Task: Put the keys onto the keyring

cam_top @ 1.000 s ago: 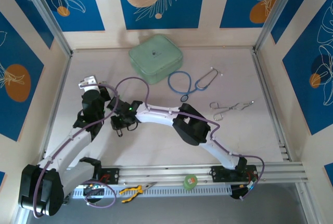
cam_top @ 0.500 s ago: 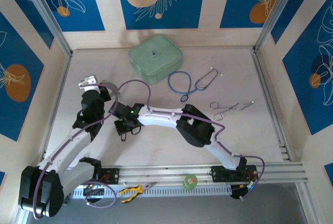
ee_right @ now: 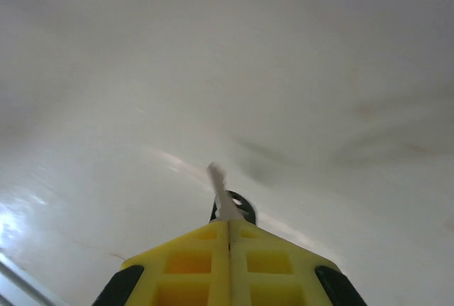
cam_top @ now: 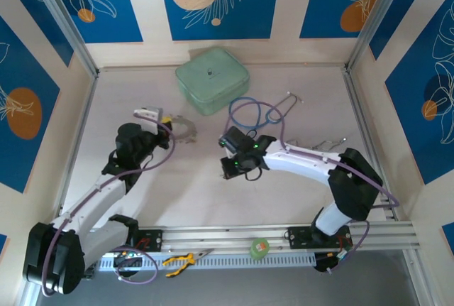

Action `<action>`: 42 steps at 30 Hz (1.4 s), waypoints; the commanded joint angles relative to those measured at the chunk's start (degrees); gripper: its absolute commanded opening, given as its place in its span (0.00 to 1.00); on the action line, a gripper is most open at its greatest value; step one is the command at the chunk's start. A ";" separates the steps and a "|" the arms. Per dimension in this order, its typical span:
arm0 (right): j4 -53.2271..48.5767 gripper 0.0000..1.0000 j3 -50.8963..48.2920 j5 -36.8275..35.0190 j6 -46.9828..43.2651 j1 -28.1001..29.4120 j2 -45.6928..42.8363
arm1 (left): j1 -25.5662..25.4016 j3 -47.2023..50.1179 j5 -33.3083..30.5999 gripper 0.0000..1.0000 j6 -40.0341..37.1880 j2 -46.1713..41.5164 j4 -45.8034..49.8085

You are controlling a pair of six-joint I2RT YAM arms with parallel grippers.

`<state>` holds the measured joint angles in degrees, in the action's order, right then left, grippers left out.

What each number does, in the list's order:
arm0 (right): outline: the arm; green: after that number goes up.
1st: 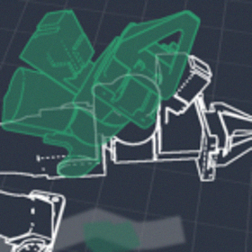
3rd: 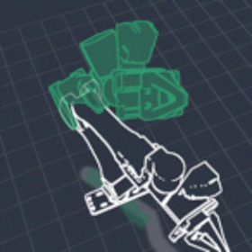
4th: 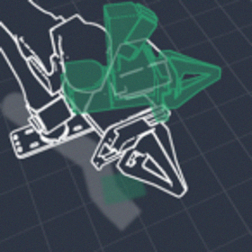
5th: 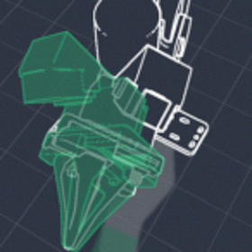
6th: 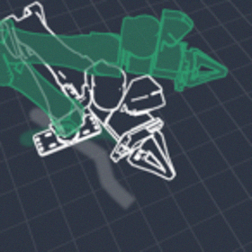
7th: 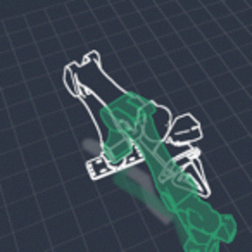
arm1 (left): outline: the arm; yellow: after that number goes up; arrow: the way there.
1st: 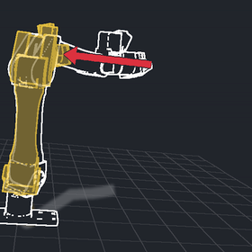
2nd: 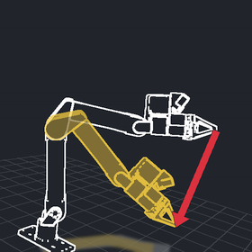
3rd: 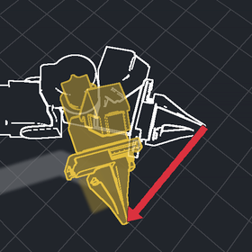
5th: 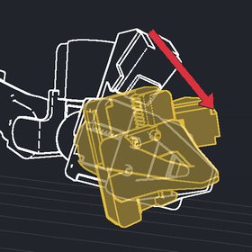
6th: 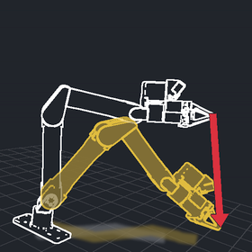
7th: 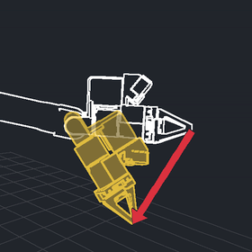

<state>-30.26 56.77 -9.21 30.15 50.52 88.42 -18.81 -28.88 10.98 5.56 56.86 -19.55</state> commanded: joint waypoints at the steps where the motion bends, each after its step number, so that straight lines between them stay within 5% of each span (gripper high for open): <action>1: -1.74 0.00 -4.21 1.99 -0.99 -2.08 -5.07 | -5.92 -1.08 15.50 0.00 -8.81 -0.10 -3.60; 5: 0.72 0.00 -8.77 1.83 -1.94 -5.06 -9.79 | -11.77 0.56 16.52 0.00 -15.16 1.51 -3.07; 16: 7.69 0.00 -16.62 -1.90 -13.18 -7.76 -24.59 | -13.88 2.77 21.83 0.00 -18.25 5.85 -5.22; 23: 14.79 0.00 -18.22 11.98 -21.69 -11.65 -32.40 | -15.15 2.52 23.69 0.00 -17.83 6.39 -4.26; 32: 22.30 0.00 -16.62 35.40 -22.81 -16.64 -29.41 | -15.67 2.52 27.10 0.00 -9.56 10.88 -8.04; 42: 26.26 0.00 -12.96 36.07 -21.68 -14.62 -21.06 | -15.82 2.40 32.87 0.00 -4.34 14.13 -11.61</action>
<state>-6.66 41.63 24.97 8.80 35.09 66.41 -34.04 -26.24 39.99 -0.91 70.67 -27.92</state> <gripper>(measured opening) 0.054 0.040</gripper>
